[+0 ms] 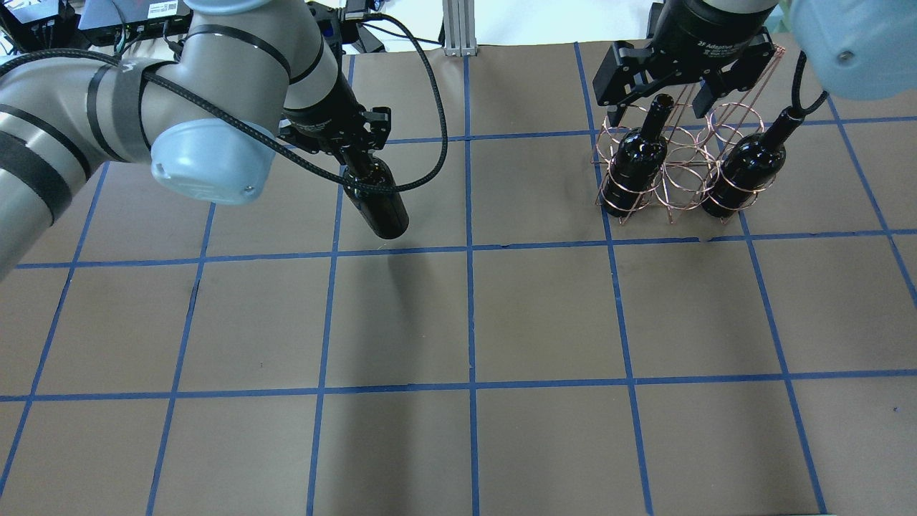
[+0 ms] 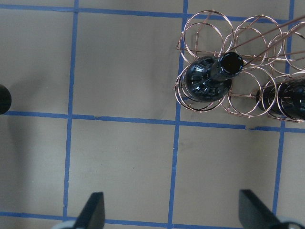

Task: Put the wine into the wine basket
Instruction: 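Carry the bottle with the left gripper toward the table center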

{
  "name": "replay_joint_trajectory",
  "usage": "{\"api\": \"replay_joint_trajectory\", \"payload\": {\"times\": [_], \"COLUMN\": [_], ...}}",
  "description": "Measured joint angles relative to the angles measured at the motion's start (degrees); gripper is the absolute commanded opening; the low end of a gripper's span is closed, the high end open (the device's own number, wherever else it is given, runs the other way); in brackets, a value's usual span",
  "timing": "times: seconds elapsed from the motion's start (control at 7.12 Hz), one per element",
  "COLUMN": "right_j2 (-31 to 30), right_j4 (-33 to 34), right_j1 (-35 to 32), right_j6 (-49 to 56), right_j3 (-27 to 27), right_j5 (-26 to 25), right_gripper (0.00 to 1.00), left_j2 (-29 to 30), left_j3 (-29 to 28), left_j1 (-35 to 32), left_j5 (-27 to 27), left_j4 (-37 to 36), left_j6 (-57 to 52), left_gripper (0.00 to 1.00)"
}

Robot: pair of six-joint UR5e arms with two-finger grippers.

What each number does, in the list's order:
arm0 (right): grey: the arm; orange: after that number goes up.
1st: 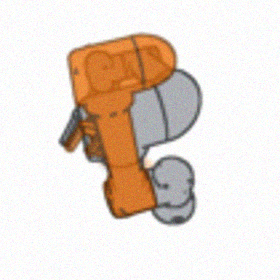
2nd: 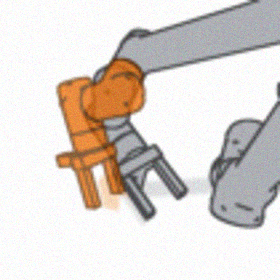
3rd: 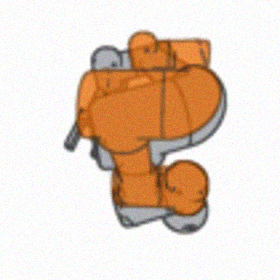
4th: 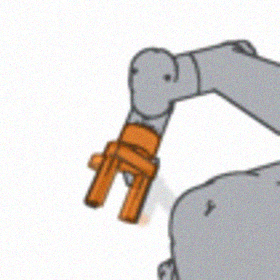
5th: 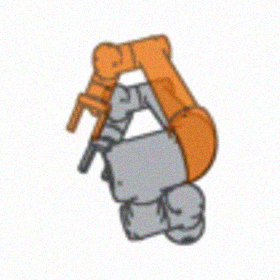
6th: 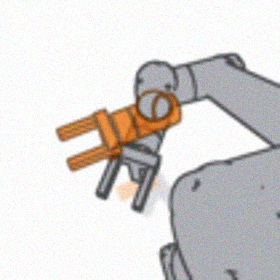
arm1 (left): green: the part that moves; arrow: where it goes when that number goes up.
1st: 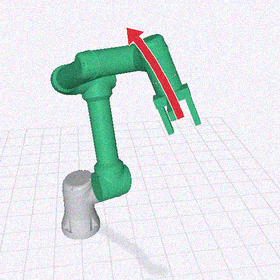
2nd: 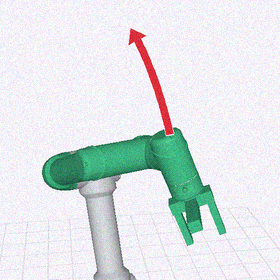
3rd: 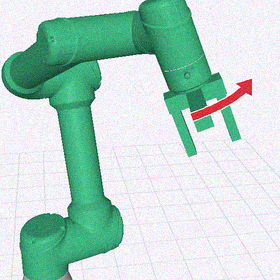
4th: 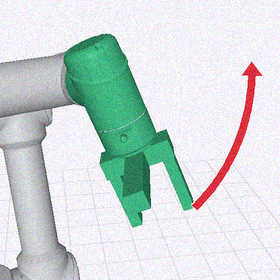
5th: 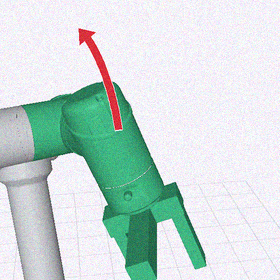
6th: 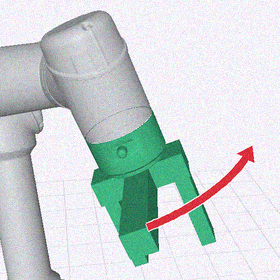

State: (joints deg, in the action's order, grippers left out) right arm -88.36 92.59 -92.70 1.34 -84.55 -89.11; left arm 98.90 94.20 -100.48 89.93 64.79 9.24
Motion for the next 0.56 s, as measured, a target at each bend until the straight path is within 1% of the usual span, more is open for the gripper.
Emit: {"api": "replay_joint_trajectory", "payload": {"times": [0.28, 0.56], "right_j2": [0.0, 0.0], "right_j4": [-0.1, -0.1], "right_j1": [0.0, 0.0], "right_j6": [0.0, 0.0], "right_j3": [0.0, 0.0], "right_j5": [-0.2, -0.2], "right_gripper": [1.00, 1.00], "left_j2": [-0.2, -0.2], "left_j3": [0.9, 1.1], "left_j1": [-1.3, -1.6], "left_j5": [0.5, 0.2], "left_j4": [0.2, 3.7], "left_j6": [-0.1, -0.3], "left_gripper": [0.00, 0.00]}}
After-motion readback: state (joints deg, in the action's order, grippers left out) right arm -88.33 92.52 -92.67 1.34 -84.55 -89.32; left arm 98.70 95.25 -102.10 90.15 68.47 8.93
